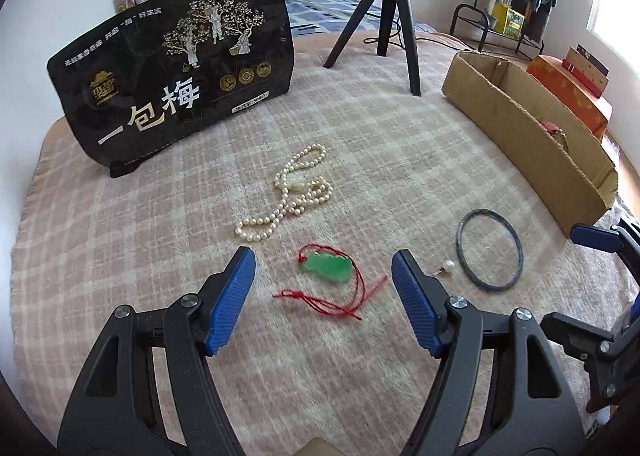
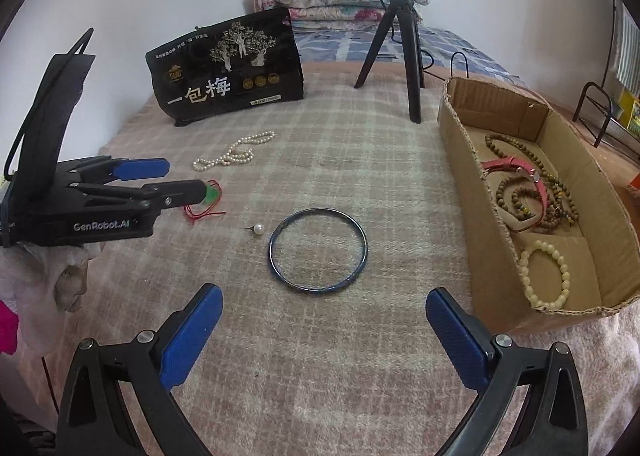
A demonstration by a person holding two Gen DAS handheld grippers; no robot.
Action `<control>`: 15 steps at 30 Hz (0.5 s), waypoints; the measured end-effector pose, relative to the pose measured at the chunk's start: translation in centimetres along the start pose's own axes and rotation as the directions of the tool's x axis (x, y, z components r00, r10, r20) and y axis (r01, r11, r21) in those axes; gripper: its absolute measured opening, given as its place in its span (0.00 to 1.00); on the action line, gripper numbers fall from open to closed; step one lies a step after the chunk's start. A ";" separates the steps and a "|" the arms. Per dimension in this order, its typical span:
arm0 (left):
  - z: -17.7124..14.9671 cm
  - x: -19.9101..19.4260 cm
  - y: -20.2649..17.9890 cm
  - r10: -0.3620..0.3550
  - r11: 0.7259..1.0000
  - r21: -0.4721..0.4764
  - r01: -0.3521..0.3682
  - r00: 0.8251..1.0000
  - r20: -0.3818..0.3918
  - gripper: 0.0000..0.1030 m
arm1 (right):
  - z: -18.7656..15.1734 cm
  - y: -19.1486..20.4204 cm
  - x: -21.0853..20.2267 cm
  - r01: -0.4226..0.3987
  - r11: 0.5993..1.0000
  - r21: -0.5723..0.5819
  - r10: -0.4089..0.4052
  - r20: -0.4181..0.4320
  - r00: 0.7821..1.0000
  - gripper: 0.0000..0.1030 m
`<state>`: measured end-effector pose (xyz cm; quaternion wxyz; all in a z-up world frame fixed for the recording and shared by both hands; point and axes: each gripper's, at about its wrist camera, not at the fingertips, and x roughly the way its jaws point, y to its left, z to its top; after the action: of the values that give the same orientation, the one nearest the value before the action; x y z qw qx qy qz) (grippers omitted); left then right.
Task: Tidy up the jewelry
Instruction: 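Move left tool over jade pendant while right tool approaches black bangle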
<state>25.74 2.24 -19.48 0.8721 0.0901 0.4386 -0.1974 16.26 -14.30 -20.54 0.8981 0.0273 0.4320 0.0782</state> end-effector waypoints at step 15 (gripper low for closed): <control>-0.4 2.8 0.4 -0.037 0.997 0.070 0.038 0.999 -0.017 0.63 | 1.0 0.2 2.7 0.060 0.998 0.015 -0.060 0.006 0.998 1.00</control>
<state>27.11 1.95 -21.97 0.8610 0.1140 0.4400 -0.2283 18.64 -13.59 -21.98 0.9012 0.0214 0.4302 0.0479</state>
